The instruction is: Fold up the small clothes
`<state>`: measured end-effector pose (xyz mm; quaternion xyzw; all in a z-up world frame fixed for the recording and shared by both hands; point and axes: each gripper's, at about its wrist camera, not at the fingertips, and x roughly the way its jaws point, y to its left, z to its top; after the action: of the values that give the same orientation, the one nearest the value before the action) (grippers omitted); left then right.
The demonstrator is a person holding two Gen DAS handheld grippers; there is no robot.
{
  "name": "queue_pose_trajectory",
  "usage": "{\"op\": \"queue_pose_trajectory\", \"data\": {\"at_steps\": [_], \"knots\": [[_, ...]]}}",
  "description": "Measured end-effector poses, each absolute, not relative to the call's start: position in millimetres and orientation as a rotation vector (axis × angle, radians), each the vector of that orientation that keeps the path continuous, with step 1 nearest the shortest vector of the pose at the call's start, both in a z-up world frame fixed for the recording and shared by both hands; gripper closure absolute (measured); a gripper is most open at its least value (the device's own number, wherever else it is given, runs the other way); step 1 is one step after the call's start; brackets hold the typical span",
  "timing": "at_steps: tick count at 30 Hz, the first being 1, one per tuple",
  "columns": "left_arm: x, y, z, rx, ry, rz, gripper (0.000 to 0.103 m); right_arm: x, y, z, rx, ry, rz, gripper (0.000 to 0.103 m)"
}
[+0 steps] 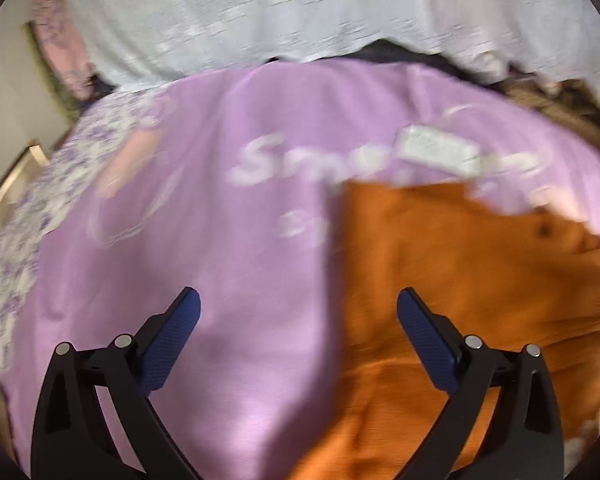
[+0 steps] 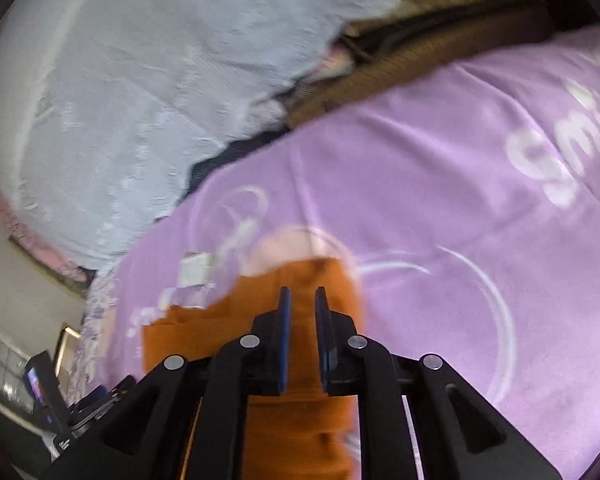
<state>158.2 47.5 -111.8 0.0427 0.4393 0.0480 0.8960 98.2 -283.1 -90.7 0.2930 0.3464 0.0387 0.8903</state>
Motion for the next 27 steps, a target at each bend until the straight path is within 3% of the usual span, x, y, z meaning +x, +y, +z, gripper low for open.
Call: {"op": "queue_pose_trajectory", "data": {"at_steps": [4,7,13,18,21,22,25,27], "knots": [[176.7,10.2,-116.8,0.14,0.91,-0.018,0.006,131.2,-241.1,-104.9,0.543,0.823,0.216,0.092],[199.7,-1.7,-155.7,0.189,1.002,0.033,0.005,155.1,-239.6,-153.8,0.572,0.972,0.211,0.103],[188.4,21.1,-149.2,0.019,0.986,-0.046,0.006,130.5,-237.4,-115.6,0.509,0.829,0.211,0.098],[165.1,13.9,-158.5,0.143,0.998,-0.063,0.004,133.5,-213.3,-143.6,0.406,0.987,0.232,0.102],[160.2,30.4,-159.8,0.043,1.03,-0.093,0.004,124.4,-220.2,-138.0,0.446,0.965,0.222,0.103],[153.7,34.8,-152.3,0.016,1.027,-0.091,0.005,116.2,-219.8,-129.2,0.43,0.94,0.206,0.096],[118.7,33.9,-134.8,0.074,0.948,-0.114,0.005,89.3,-206.1,-111.6,0.337,0.887,0.238,0.094],[101.8,34.3,-141.3,0.149,0.936,-0.1,0.005,81.1,-196.4,-118.1,0.284,0.934,0.259,0.079]]}}
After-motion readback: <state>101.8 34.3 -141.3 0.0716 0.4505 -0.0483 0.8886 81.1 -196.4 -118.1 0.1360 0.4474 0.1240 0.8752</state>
